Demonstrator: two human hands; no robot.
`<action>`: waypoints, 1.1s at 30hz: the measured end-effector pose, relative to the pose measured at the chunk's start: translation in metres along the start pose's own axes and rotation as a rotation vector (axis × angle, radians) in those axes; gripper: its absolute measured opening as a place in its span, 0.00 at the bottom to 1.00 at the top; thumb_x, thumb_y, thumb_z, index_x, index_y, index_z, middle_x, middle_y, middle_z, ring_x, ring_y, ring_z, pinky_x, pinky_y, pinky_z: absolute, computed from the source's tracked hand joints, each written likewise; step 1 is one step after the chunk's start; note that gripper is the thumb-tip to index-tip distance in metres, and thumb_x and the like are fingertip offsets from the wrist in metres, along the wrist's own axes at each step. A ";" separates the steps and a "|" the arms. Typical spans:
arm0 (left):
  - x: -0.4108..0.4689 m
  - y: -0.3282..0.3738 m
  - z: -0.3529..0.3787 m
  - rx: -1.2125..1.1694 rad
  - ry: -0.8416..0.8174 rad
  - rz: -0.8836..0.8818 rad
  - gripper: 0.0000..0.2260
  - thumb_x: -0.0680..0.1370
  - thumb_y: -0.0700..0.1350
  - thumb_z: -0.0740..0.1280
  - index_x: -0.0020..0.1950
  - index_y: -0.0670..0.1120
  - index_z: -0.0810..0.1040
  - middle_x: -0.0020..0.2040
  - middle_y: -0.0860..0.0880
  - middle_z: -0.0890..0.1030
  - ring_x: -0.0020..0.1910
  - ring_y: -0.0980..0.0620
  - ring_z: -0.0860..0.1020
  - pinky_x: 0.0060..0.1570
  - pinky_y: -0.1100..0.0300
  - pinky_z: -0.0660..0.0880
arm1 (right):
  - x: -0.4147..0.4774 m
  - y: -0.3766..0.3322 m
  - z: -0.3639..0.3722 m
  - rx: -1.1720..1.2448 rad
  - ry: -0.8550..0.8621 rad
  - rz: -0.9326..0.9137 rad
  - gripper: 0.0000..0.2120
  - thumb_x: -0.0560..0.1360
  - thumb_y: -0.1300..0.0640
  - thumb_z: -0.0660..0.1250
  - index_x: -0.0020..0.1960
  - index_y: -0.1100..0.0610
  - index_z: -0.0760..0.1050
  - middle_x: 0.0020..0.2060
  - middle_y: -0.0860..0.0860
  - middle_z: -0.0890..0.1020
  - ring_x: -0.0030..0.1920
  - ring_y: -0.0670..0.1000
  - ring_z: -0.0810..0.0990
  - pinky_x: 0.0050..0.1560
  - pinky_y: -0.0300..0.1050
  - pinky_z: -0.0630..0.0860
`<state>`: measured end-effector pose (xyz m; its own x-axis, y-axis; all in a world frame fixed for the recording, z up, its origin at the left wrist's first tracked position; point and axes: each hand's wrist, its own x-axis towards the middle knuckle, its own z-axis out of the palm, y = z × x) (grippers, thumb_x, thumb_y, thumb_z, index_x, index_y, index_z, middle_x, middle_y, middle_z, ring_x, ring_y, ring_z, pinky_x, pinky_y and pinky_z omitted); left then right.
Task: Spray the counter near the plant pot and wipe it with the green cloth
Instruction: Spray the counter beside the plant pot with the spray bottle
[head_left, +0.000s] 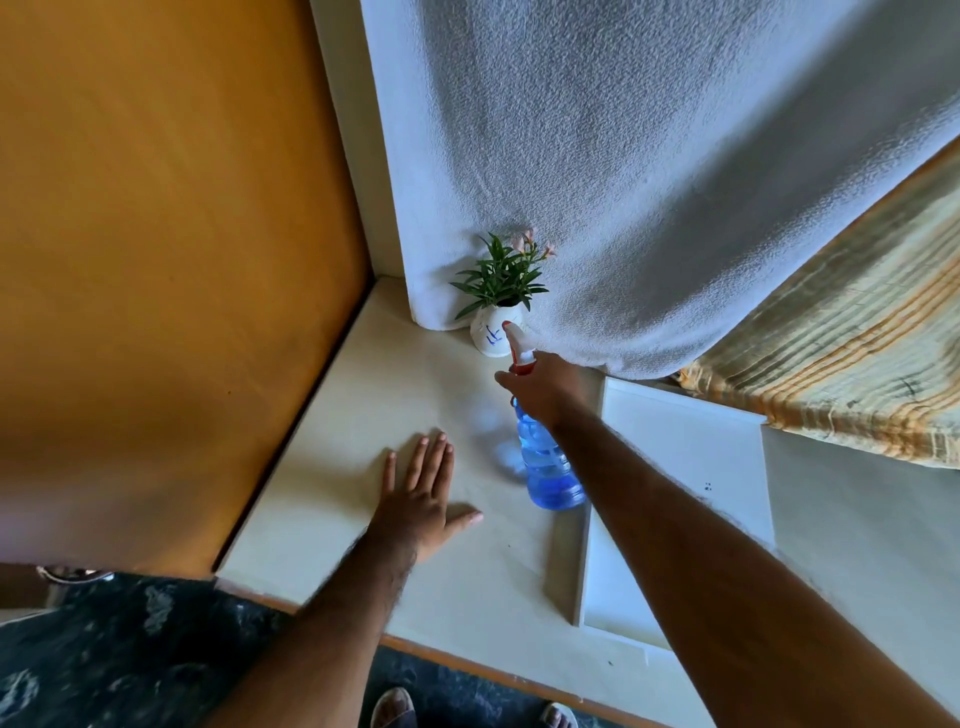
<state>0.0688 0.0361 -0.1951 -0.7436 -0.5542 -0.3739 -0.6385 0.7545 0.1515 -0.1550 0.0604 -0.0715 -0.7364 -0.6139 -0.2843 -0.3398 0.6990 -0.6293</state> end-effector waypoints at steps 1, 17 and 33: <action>0.000 0.000 0.001 0.004 0.005 0.002 0.47 0.77 0.75 0.48 0.82 0.47 0.32 0.81 0.52 0.27 0.80 0.50 0.29 0.77 0.38 0.30 | 0.002 0.000 0.002 -0.022 0.011 0.019 0.13 0.70 0.46 0.72 0.45 0.55 0.82 0.36 0.51 0.85 0.42 0.53 0.82 0.39 0.41 0.72; -0.001 0.000 0.000 0.006 0.028 0.006 0.47 0.77 0.74 0.48 0.81 0.47 0.31 0.82 0.51 0.29 0.79 0.51 0.27 0.77 0.38 0.30 | 0.008 0.003 0.010 -0.089 0.022 0.087 0.24 0.65 0.32 0.67 0.40 0.53 0.79 0.31 0.49 0.85 0.42 0.52 0.84 0.42 0.43 0.75; -0.003 0.001 -0.002 0.003 0.056 0.007 0.47 0.77 0.74 0.50 0.83 0.47 0.34 0.83 0.50 0.31 0.83 0.48 0.33 0.74 0.39 0.27 | 0.016 0.005 0.015 -0.109 0.007 0.115 0.29 0.62 0.30 0.63 0.42 0.55 0.82 0.33 0.53 0.86 0.40 0.52 0.85 0.50 0.48 0.82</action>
<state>0.0700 0.0375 -0.1927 -0.7583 -0.5674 -0.3209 -0.6325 0.7597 0.1513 -0.1594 0.0489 -0.0897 -0.7778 -0.5256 -0.3448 -0.3143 0.8002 -0.5108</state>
